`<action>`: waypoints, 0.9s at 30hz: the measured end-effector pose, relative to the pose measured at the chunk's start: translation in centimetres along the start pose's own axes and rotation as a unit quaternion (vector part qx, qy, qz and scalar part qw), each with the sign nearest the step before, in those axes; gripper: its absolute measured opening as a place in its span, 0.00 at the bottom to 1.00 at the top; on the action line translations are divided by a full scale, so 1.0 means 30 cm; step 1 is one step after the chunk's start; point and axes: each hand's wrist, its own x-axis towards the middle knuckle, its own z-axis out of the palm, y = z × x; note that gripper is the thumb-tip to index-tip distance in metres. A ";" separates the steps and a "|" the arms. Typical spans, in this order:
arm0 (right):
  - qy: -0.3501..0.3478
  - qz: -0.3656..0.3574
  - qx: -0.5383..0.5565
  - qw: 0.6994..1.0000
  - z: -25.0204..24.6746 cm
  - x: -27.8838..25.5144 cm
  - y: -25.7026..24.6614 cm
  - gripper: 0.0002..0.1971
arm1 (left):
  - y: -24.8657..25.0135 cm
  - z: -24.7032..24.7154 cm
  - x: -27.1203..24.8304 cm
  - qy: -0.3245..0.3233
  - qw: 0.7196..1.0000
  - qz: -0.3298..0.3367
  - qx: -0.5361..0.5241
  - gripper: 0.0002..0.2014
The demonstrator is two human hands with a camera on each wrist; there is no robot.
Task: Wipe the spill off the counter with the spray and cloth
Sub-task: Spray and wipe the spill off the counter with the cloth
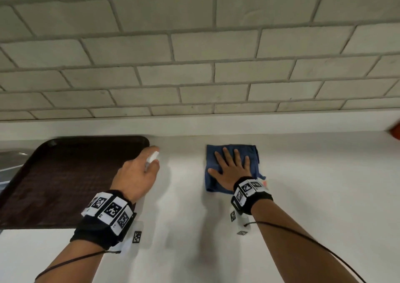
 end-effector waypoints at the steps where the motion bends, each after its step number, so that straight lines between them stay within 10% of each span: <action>1: -0.007 0.009 0.000 1.000 -0.010 0.007 -0.009 0.38 | 0.021 0.005 0.002 -0.002 1.000 0.009 -0.005 0.19; 12: -0.030 -0.109 -0.033 0.993 -0.036 0.193 -0.235 0.37 | 0.036 -0.012 0.009 -0.021 1.000 -0.004 -0.018 0.25; 27: 0.028 0.138 0.049 0.989 -0.142 -0.172 0.686 0.39 | 0.389 0.202 0.047 -0.067 0.994 0.074 -0.048 0.28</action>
